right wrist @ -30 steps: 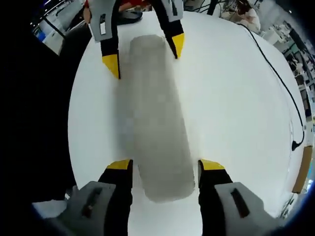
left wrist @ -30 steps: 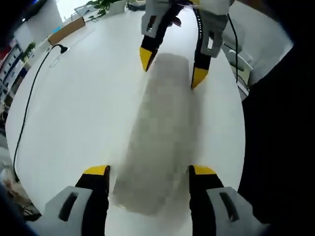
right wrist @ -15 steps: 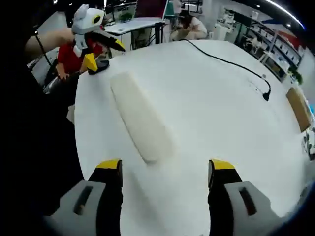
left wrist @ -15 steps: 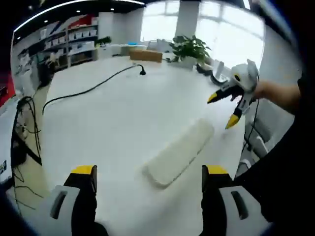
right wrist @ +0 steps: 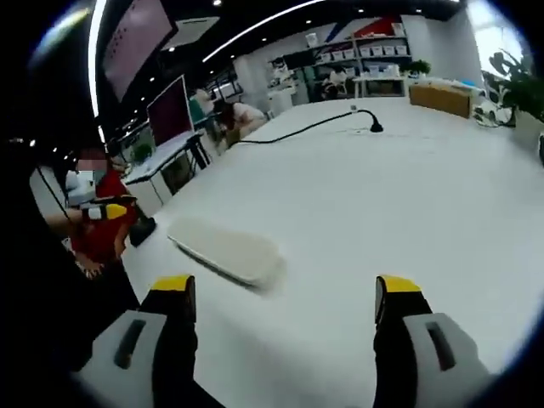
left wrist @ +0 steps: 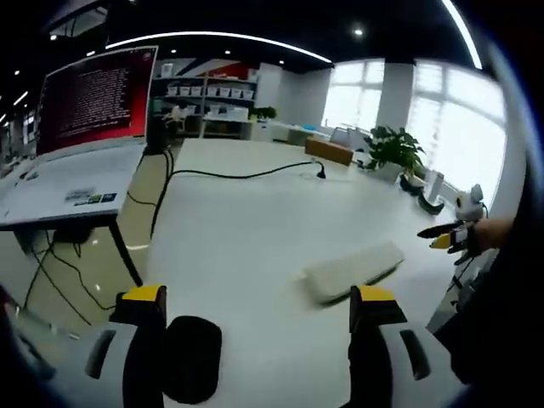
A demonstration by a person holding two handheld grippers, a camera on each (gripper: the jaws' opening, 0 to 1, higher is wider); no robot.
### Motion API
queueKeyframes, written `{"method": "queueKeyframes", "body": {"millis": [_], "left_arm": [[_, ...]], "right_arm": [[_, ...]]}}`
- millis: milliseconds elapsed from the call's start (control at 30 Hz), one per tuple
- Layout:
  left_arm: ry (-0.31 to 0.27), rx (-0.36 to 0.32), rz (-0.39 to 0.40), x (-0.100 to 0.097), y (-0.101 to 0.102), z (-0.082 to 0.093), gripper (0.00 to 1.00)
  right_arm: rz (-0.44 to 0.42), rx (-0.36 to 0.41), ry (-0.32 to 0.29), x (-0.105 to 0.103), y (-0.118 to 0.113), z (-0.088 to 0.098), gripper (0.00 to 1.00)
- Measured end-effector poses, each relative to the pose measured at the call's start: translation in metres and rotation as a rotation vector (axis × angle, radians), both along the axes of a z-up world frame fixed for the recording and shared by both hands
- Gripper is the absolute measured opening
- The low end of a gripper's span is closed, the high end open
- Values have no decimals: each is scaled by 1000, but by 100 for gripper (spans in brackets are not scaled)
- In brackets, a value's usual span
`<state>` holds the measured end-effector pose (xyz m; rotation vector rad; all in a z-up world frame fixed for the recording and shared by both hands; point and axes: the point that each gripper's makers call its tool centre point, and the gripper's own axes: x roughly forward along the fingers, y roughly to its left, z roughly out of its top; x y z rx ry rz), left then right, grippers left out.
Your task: Arrange the utensils inside the cutlery case until each visible utensil rests in its matching compartment.
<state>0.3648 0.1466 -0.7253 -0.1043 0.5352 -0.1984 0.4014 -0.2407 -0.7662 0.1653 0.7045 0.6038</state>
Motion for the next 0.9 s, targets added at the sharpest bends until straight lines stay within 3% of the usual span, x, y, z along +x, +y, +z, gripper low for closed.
{"method": "queueKeyframes", "body": {"millis": [133, 200, 233, 333, 467, 900], "left_arm": [[-6, -30, 30, -8, -4, -3, 100], [-3, -69, 0, -11, -15, -5, 100], [25, -114, -66, -16, -30, -7, 100], [17, -50, -86, -16, -33, -7, 100], [22, -92, -74, -16, -37, -8, 100], [8, -89, -79, -9, -43, -4, 100]], "right_arm": [[-45, 13, 33, 0, -5, -7, 96], [-62, 24, 30, 2, -5, -6, 99], [-67, 22, 30, 3, -7, -7, 99], [-70, 15, 40, 4, -7, -13, 99], [-56, 25, 36, 7, -2, -12, 99], [-45, 51, 44, 9, 4, -10, 99]]}}
